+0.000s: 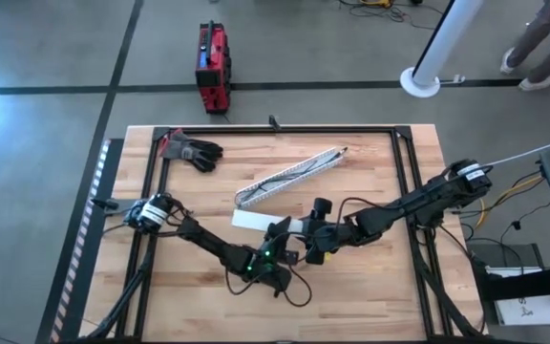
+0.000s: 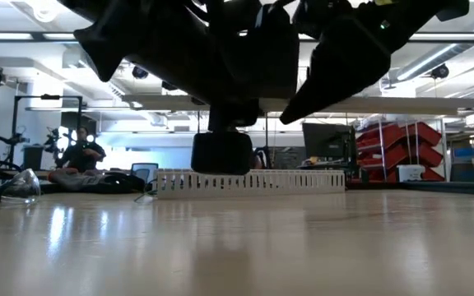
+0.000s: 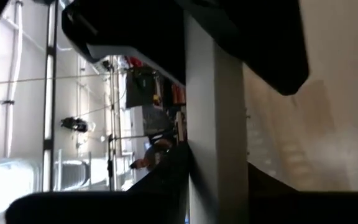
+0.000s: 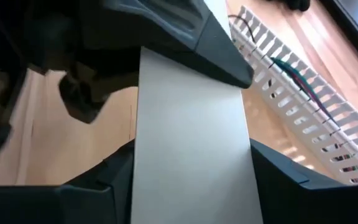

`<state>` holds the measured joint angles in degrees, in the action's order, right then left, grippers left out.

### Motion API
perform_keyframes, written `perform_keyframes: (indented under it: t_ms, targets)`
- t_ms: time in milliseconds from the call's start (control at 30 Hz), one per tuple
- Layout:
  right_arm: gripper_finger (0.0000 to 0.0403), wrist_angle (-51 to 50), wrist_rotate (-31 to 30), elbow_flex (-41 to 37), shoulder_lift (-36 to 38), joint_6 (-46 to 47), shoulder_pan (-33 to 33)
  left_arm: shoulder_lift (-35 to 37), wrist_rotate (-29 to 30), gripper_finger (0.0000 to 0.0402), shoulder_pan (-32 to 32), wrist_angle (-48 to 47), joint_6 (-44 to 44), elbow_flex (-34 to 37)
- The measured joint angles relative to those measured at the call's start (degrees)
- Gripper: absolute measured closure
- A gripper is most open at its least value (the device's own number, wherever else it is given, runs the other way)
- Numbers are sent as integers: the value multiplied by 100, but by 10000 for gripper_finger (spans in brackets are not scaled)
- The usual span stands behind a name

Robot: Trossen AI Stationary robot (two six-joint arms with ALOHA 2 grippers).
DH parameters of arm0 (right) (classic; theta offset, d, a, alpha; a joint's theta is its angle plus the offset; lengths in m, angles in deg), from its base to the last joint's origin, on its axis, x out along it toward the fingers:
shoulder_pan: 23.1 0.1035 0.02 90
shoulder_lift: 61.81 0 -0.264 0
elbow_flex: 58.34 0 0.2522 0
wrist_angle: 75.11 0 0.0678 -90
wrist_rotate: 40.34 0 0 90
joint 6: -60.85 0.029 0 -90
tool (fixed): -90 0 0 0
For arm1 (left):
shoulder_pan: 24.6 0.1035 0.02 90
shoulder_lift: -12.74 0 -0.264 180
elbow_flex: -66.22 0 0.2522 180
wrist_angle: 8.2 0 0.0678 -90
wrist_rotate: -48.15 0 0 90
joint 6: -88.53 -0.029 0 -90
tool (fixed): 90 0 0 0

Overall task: Ziptie cables
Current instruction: Insert the white duct lid into the white cable duct until it is secured

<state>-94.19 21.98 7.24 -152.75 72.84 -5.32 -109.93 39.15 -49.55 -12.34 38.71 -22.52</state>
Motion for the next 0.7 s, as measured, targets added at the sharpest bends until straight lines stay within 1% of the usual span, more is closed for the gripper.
perform_keyframes:
  t_ms: [200,300,367,433,467,500,567,633,700]
  targets:
    - [195,-386,-80,9,56,-1,-9,129,-391,330,-50,-104,280,28]
    - [195,-776,-39,28,136,24,-12,376,-437,307,-98,-640,674,84]
    - [195,-1216,-25,30,189,190,-4,585,-505,291,-169,-1378,1313,94]
    - [193,-1756,26,30,278,461,0,808,-704,276,-262,-2266,2445,96]
    - [192,-2001,26,7,333,549,0,937,-967,270,-309,-2723,3091,106]
    - [191,-2120,28,-27,376,633,15,1055,-1425,263,-340,-3187,3806,117]
    - [192,-2091,53,-111,462,736,42,1241,-2648,252,-356,-3860,5015,127]
    - [195,-2117,238,-230,562,653,66,1392,-3813,243,-345,-4242,6019,223]
    - [195,-2060,570,-352,556,458,104,1493,-4525,237,-343,-4226,6834,379]
